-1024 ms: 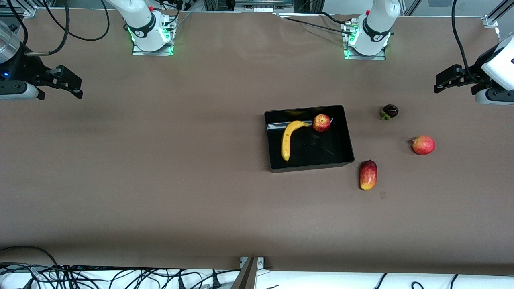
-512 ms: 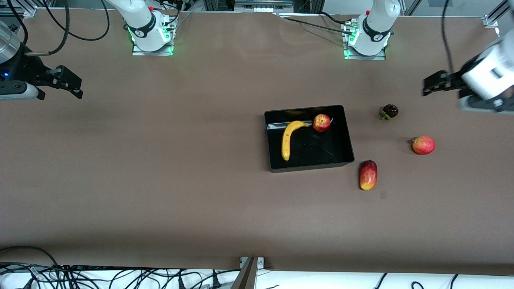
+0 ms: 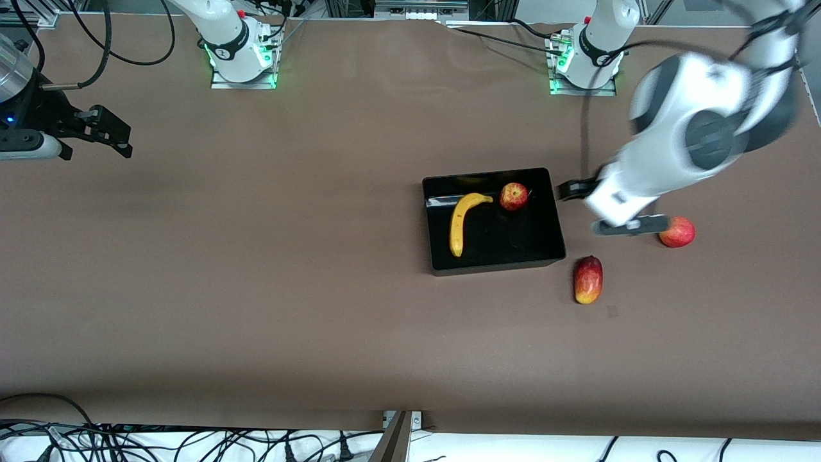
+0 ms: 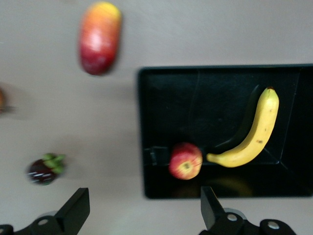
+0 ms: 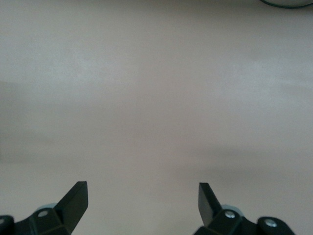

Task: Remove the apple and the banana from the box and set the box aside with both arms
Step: 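Reach the left gripper into the black tray and grasp the red apple, then lift the red apple out of the tray and carry it beside the mangosteen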

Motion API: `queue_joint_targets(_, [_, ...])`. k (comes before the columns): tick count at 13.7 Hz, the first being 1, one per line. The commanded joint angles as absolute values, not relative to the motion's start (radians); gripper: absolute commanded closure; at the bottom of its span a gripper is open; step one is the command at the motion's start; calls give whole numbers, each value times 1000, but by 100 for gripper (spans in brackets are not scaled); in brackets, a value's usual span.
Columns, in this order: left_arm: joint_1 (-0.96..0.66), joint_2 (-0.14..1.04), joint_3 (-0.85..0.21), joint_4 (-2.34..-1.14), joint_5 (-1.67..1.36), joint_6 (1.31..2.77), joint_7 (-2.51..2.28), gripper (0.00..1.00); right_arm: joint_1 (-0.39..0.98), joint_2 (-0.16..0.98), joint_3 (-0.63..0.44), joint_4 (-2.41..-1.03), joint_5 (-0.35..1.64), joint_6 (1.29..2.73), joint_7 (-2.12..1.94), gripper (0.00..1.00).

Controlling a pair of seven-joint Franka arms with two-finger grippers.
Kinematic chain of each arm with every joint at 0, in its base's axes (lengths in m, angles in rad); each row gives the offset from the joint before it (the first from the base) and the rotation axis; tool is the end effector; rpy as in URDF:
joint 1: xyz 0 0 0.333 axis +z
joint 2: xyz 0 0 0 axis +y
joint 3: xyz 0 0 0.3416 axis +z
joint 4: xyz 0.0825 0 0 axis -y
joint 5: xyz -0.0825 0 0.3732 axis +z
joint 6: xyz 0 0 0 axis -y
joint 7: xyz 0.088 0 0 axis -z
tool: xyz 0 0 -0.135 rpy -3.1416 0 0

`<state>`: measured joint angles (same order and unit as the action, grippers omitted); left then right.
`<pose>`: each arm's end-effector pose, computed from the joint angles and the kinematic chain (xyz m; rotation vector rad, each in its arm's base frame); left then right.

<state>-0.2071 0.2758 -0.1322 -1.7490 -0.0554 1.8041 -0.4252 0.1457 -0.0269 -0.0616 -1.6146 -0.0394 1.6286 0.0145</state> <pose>0.5658 -0.2005 0.4004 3.1147 0.1647 -0.3694 0.5398 0.0399 0.6217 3.1033 0.1103 0.0662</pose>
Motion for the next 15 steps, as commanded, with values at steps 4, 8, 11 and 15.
queue_joint_targets(4, [-273,403,-152,-1922,-71,2006,-443,0,140,-20,-58,-1592,-49,1611,-5,0])
queue_joint_targets(8, [-273,425,-164,-2066,-67,2239,-359,0,140,-20,-58,-1594,-49,1611,-5,0])
queue_joint_targets(11, [-288,449,-193,-2077,-71,2266,-364,0,138,-20,-58,-1594,-49,1609,-5,0])
queue_joint_targets(15, [-291,445,-202,-2077,-71,2254,-365,86,138,-20,-58,-1594,-49,1609,-5,0])
